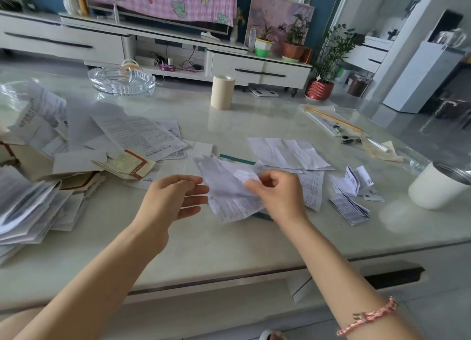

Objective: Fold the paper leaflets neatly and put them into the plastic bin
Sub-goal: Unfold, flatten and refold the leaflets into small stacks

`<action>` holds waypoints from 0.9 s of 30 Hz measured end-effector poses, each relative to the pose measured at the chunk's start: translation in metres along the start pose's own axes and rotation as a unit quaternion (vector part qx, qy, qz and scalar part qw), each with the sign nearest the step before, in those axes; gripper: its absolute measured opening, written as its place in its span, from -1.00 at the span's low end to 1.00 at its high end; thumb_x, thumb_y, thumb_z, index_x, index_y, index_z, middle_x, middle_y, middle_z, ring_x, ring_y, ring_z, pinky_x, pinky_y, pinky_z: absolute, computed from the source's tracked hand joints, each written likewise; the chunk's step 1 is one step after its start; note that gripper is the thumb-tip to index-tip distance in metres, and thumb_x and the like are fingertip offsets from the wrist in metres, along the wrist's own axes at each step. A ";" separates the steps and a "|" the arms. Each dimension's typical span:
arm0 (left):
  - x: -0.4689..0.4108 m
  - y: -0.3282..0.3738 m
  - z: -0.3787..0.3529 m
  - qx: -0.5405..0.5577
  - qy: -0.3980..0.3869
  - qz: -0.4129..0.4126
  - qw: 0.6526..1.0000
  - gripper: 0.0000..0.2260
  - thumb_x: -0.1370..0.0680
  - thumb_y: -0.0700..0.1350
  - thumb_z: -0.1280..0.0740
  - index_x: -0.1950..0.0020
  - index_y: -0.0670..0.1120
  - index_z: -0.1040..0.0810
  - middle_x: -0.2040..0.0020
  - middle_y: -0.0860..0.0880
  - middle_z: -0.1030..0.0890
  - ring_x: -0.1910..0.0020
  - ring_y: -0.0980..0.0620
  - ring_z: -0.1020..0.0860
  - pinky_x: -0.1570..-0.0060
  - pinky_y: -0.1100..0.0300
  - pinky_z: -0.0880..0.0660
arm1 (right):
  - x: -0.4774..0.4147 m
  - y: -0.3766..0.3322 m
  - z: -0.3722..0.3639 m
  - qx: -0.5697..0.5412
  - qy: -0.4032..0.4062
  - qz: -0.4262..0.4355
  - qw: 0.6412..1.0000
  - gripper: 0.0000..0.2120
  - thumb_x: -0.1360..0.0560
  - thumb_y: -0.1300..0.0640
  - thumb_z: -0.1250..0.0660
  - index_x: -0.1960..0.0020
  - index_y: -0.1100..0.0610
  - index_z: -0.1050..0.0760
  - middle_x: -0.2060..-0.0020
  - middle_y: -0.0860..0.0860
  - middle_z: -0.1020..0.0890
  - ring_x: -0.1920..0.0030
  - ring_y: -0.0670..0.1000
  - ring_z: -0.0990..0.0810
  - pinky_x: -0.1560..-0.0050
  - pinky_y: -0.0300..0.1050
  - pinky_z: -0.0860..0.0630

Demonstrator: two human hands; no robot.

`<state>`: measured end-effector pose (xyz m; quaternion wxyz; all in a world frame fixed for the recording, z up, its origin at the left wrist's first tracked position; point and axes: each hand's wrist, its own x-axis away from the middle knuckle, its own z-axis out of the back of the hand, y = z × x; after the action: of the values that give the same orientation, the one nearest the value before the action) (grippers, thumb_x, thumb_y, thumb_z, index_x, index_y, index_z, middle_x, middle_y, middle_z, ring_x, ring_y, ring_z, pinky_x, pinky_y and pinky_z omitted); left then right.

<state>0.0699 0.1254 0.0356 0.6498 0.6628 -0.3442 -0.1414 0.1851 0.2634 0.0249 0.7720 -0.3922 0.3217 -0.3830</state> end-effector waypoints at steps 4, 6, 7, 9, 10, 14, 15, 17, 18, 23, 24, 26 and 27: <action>0.000 0.000 -0.001 0.005 -0.004 -0.009 1.000 -0.80 -0.59 -0.28 -0.15 0.05 -0.17 -0.57 0.11 -0.12 -0.67 0.17 -0.04 -0.63 0.12 0.15 -0.54 | -0.008 0.000 0.011 -0.187 0.077 -0.084 0.976 -0.86 -0.44 0.17 -0.41 0.22 0.24 -0.55 0.19 0.22 -0.66 0.22 0.00 -0.51 0.16 -0.14 -0.44; -0.001 -0.001 -0.002 0.010 -0.004 -0.014 1.000 -0.81 -0.59 -0.26 -0.16 0.03 -0.18 -0.58 0.10 -0.14 -0.67 0.15 -0.05 -0.63 0.11 0.14 -0.54 | -0.012 -0.004 0.019 -0.200 0.177 -0.059 0.962 -0.81 -0.50 0.12 -0.34 0.22 0.20 -0.47 0.28 0.15 -0.60 0.28 -0.03 -0.46 0.20 -0.12 -0.39; -0.001 -0.001 -0.002 0.011 -0.005 -0.017 1.000 -0.82 -0.59 -0.25 -0.17 0.03 -0.18 -0.58 0.10 -0.14 -0.67 0.14 -0.07 -0.64 0.11 0.13 -0.55 | -0.013 -0.008 0.024 -0.208 0.222 -0.041 0.952 -0.81 -0.53 0.11 -0.30 0.23 0.14 -0.41 0.32 0.04 -0.54 0.33 -0.08 -0.44 0.23 -0.16 -0.38; -0.001 -0.002 -0.003 0.014 -0.011 -0.021 1.000 -0.83 -0.59 -0.23 -0.20 0.03 -0.18 -0.59 0.09 -0.14 -0.68 0.12 -0.08 -0.64 0.10 0.12 -0.55 | -0.014 -0.019 0.038 -0.235 0.297 -0.006 0.926 -0.81 -0.56 0.11 -0.25 0.23 0.06 -0.36 0.31 -0.08 -0.50 0.40 -0.22 -0.45 0.30 -0.27 -0.40; -0.001 -0.001 -0.003 0.017 -0.015 -0.023 0.999 -0.84 -0.58 -0.21 -0.21 0.03 -0.18 -0.59 0.09 -0.14 -0.68 0.11 -0.09 -0.64 0.10 0.11 -0.55 | -0.014 -0.024 0.045 -0.246 0.327 0.008 0.912 -0.81 -0.57 0.12 -0.23 0.22 0.05 -0.35 0.30 -0.10 -0.50 0.43 -0.27 -0.45 0.33 -0.34 -0.41; 0.000 -0.002 -0.005 0.018 -0.056 -0.038 0.998 -0.81 -0.57 -0.07 -0.26 -0.01 -0.16 -0.58 0.05 -0.11 -0.68 0.07 -0.06 -0.64 0.09 0.10 -0.54 | -0.012 -0.029 0.065 -0.300 0.365 -0.001 0.881 -0.89 -0.58 0.11 -0.20 0.04 0.15 -0.39 0.15 -0.03 -0.58 0.22 -0.18 -0.59 0.25 -0.30 -0.52; 0.001 -0.003 -0.005 0.005 -0.076 -0.041 0.996 -0.76 -0.53 0.01 -0.28 -0.05 -0.13 -0.57 0.03 -0.09 -0.68 0.04 -0.04 -0.64 0.06 0.09 -0.55 | -0.011 -0.028 0.065 -0.307 0.361 -0.019 0.880 -0.88 -0.58 0.10 -0.20 0.01 0.16 -0.41 0.12 -0.02 -0.59 0.15 -0.10 -0.61 0.18 -0.21 -0.56; 0.004 -0.006 -0.008 -0.016 -0.121 -0.037 0.992 -0.61 -0.41 0.13 -0.32 -0.11 -0.09 -0.53 -0.04 -0.05 -0.65 -0.02 0.00 -0.63 0.00 0.09 -0.56 | -0.008 -0.025 0.060 -0.321 0.340 -0.062 0.882 -0.87 -0.57 0.09 -0.22 0.10 0.13 -0.43 0.17 0.00 -0.58 0.11 0.02 -0.60 0.02 -0.01 -0.59; 0.006 -0.008 -0.010 -0.022 -0.144 -0.028 0.989 -0.55 -0.37 0.17 -0.36 -0.14 -0.08 -0.50 -0.07 -0.04 -0.63 -0.05 0.01 -0.62 -0.02 0.09 -0.56 | -0.006 -0.025 0.055 -0.331 0.321 -0.085 0.883 -0.86 -0.57 0.09 -0.22 0.12 0.13 -0.44 0.17 0.02 -0.58 0.10 0.05 -0.60 -0.02 0.04 -0.58; 0.010 -0.020 -0.019 -0.011 -0.241 0.014 0.970 -0.42 -0.31 0.24 -0.35 -0.24 -0.05 -0.47 -0.14 0.00 -0.62 -0.12 0.04 -0.60 -0.15 0.07 -0.51 | 0.011 -0.028 0.031 -0.369 0.216 -0.173 0.887 -0.85 -0.57 0.08 -0.23 0.10 0.13 -0.47 0.13 0.08 -0.60 0.12 0.09 -0.58 0.03 0.03 -0.53; 0.010 -0.021 -0.019 -0.002 -0.267 0.011 0.964 -0.43 -0.33 0.26 -0.35 -0.24 -0.03 -0.49 -0.14 0.01 -0.63 -0.13 0.05 -0.59 -0.20 0.05 -0.48 | 0.017 -0.027 0.024 -0.364 0.199 -0.176 0.893 -0.86 -0.57 0.10 -0.23 0.12 0.11 -0.48 0.12 0.08 -0.62 0.14 0.07 -0.58 0.03 0.01 -0.52; 0.011 -0.019 -0.019 0.038 -0.310 0.006 0.950 -0.40 -0.32 0.29 -0.33 -0.27 0.01 -0.49 -0.19 0.03 -0.61 -0.20 0.05 -0.55 -0.27 0.03 -0.42 | 0.029 -0.028 0.009 -0.365 0.156 -0.174 0.901 -0.88 -0.56 0.17 -0.22 0.06 0.14 -0.53 0.05 0.09 -0.66 0.12 0.03 -0.62 0.01 -0.05 -0.55; 0.012 -0.017 -0.018 0.054 -0.326 0.002 0.944 -0.38 -0.32 0.30 -0.32 -0.29 0.02 -0.48 -0.21 0.02 -0.60 -0.22 0.05 -0.54 -0.26 0.05 -0.43 | 0.036 -0.029 0.004 -0.372 0.122 -0.175 0.903 -0.86 -0.56 0.19 -0.22 0.01 0.16 -0.55 0.04 0.10 -0.67 0.10 0.01 -0.63 0.05 -0.08 -0.56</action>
<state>0.0941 0.1300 0.0245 0.4657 0.6137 -0.5458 -0.3297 0.1962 0.2223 0.0447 0.4454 -0.6509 0.4589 -0.4092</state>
